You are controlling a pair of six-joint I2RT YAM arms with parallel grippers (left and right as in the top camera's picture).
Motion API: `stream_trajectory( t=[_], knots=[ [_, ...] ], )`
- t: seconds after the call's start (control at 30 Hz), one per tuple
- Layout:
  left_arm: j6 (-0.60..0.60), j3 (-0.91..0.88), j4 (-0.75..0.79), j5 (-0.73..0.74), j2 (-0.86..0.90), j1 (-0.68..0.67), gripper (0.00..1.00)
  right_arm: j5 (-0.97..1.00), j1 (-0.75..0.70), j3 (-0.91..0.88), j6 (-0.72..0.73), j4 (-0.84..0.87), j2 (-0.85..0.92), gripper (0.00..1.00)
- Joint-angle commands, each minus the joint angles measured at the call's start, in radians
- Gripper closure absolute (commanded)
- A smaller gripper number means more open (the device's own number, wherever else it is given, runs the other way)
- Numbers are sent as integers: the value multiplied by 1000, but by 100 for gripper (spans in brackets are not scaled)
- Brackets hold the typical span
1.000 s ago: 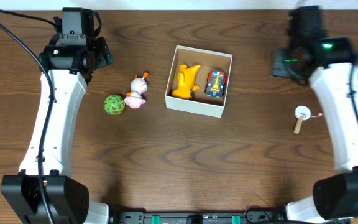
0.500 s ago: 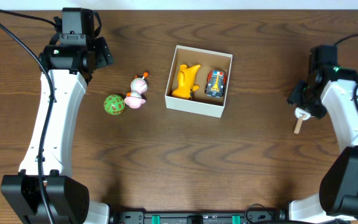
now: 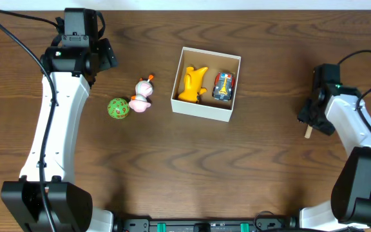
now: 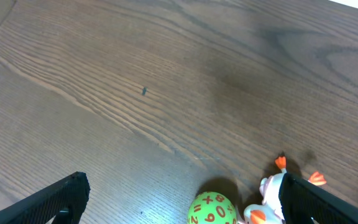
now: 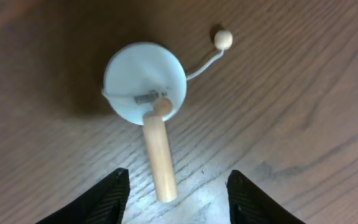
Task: Pack container
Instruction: 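Grasp the wooden handle of the blue cup-and-ball toy with the right gripper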
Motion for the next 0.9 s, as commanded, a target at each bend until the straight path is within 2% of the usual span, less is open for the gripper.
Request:
stream_trajectory(
  t=[0.0,0.37,0.5,0.6,0.87],
  knots=[
    [1,2,-3,-10,1,4,2,24,-14,-44,21,34,-3,48],
    [1,2,-3,-10,1,4,2,24,-15,-139,20,182,-3,50],
    [1,2,-3,-10,1,4,2,7,-15,-171,-13,234,-3,53],
    [1,2,-3,-10,1,3,2,-23,-15,-179,-35,249,-3,56],
    [1,2,-3,-10,1,4,2,-29,-15,-186,-32,261,-2,57]
  ],
)
